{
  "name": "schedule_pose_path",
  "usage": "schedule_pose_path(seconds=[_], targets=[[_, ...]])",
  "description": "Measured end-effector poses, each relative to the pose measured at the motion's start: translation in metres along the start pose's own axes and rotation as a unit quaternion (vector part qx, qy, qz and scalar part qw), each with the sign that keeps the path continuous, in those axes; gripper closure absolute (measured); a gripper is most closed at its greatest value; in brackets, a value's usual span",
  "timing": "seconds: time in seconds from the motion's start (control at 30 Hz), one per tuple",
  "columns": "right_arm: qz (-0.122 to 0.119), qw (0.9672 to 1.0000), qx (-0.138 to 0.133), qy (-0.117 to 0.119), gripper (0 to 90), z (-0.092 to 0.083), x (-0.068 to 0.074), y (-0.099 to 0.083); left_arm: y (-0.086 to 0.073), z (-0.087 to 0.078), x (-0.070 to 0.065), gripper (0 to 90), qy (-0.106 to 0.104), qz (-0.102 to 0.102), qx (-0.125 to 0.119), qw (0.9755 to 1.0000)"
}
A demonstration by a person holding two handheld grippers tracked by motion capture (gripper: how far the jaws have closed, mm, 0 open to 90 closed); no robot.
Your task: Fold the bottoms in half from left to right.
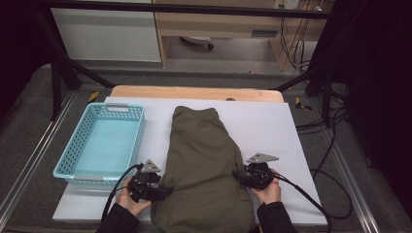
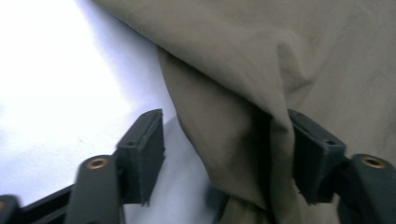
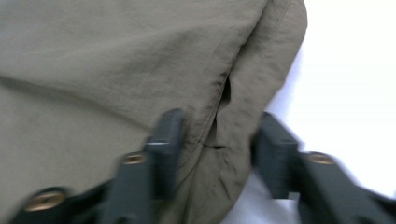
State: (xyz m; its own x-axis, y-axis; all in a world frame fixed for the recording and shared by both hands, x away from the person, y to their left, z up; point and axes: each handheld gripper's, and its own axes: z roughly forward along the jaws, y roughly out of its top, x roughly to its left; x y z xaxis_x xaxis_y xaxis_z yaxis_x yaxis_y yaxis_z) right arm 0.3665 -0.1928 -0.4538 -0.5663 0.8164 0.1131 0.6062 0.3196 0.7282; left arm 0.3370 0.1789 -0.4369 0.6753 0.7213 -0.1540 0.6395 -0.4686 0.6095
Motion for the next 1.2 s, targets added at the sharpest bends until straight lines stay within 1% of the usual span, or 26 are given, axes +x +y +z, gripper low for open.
schedule_pose_path(seconds=[0.03, 0.07, 0.1, 0.13, 0.17, 0.23, 0.3, 0.37, 0.43, 0.5, 0.57, 0.6, 0.63, 0.67, 0.73, 0.77, 0.8, 0.9, 0.97, 1.07, 1.13, 1.17, 1.2], targets=[[0.004, 1.0, 0.001, 0.002, 66.3, 0.0, 0.001, 0.0, -0.001, 0.0, 0.001, 37.7, -0.004, -0.002, 0.001, 1.0], [0.002, 1.0, 0.001, 0.0, 68.9, 0.0, 0.001, -0.001, -0.002, 0.0, 0.001, 40.2, -0.009, -0.005, 0.003, 0.9999], [0.001, 1.0, 0.002, 0.003, 74.5, -0.001, 0.002, -0.001, -0.002, 0.0, 0.001, 43.7, -0.008, -0.004, 0.001, 1.0], [0.005, 1.0, 0.003, 0.006, 78.4, -0.001, 0.001, -0.001, -0.002, -0.001, 0.0, 48.4, -0.012, -0.006, 0.002, 0.9999], [0.009, 0.9999, 0.004, 0.011, 81.0, -0.001, 0.002, 0.0, -0.003, -0.001, 0.0, 55.3, -0.021, -0.014, 0.003, 0.9997], [0.011, 0.9999, 0.005, 0.011, 84.1, -0.001, 0.002, 0.0, -0.004, -0.001, -0.003, 63.1, -0.018, -0.016, 0.005, 0.9997], [0.014, 0.9998, 0.005, 0.013, 85.0, -0.001, 0.002, 0.0, -0.004, -0.001, -0.006, 72.4, -0.018, -0.017, 0.009, 0.9996], [0.015, 0.9998, 0.004, 0.013, 85.9, -0.001, 0.002, 0.0, -0.003, -0.003, -0.01, 79.7, -0.012, -0.009, 0.012, 0.9998], [0.017, 0.9997, 0.002, 0.016, 86.7, -0.002, 0.003, 0.0, -0.004, -0.006, -0.013, 82.8, -0.007, -0.002, 0.014, 0.9999], [0.019, 0.9996, 0.0, 0.021, 88.0, -0.003, 0.004, 0.0, -0.005, -0.01, -0.014, 83.9, -0.005, 0.002, 0.018, 0.9998], [0.022, 0.9993, 0.0, 0.031, 88.1, -0.004, 0.007, -0.001, -0.009, -0.014, -0.014, 84.0, -0.008, 0.0, 0.02, 0.9998], [0.025, 0.9991, 0.0, 0.035, 88.2, -0.004, 0.008, -0.001, -0.012, -0.015, -0.013, 84.0, -0.008, -0.001, 0.026, 0.9996], [0.026, 0.9987, 0.003, 0.044, 88.3, -0.005, 0.01, -0.002, -0.014, -0.017, -0.013, 84.0, -0.011, -0.006, 0.027, 0.9996], [0.03, 0.9984, 0.001, 0.047, 88.6, -0.005, 0.012, -0.003, -0.016, -0.019, -0.013, 84.0, -0.012, -0.004, 0.027, 0.9995], [0.034, 0.9979, 0.004, 0.055, 88.9, -0.006, 0.015, -0.004, -0.019, -0.021, -0.015, 83.9, -0.008, 0.0, 0.033, 0.9994], [0.035, 0.9977, 0.004, 0.058, 89.0, -0.007, 0.016, -0.004, -0.02, -0.022, -0.015, 83.8, -0.008, -0.001, 0.038, 0.9992], [0.034, 0.9976, 0.003, 0.061, 89.0, -0.008, 0.017, -0.004, -0.021, -0.022, -0.015, 83.7, -0.01, -0.002, 0.038, 0.9992], [0.03, 0.998, 0.006, 0.055, 89.1, -0.009, 0.018, -0.006, -0.023, -0.023, -0.014, 83.1, -0.014, -0.008, 0.034, 0.9993], [0.021, 0.9988, 0.009, 0.043, 89.1, -0.011, 0.019, -0.007, -0.024, -0.023, -0.015, 82.3, -0.011, 0.001, 0.033, 0.9994], [0.008, 0.9992, 0.017, 0.035, 89.2, -0.011, 0.02, -0.01, -0.025, -0.022, -0.017, 80.7, -0.008, 0.003, 0.028, 0.9996], [0.011, 0.9992, 0.017, 0.036, 89.1, -0.011, 0.02, -0.01, -0.025, -0.022, -0.016, 76.5, -0.003, 0.005, 0.023, 0.9997], [0.013, 0.9991, 0.014, 0.037, 88.6, -0.012, 0.02, -0.009, -0.025, -0.021, -0.016, 73.0, -0.003, 0.002, 0.019, 0.9998], [0.009, 0.9993, 0.006, 0.036, 85.5, -0.012, 0.02, -0.009, -0.025, -0.022, -0.015, 69.7, -0.003, 0.002, 0.017, 0.9998]])
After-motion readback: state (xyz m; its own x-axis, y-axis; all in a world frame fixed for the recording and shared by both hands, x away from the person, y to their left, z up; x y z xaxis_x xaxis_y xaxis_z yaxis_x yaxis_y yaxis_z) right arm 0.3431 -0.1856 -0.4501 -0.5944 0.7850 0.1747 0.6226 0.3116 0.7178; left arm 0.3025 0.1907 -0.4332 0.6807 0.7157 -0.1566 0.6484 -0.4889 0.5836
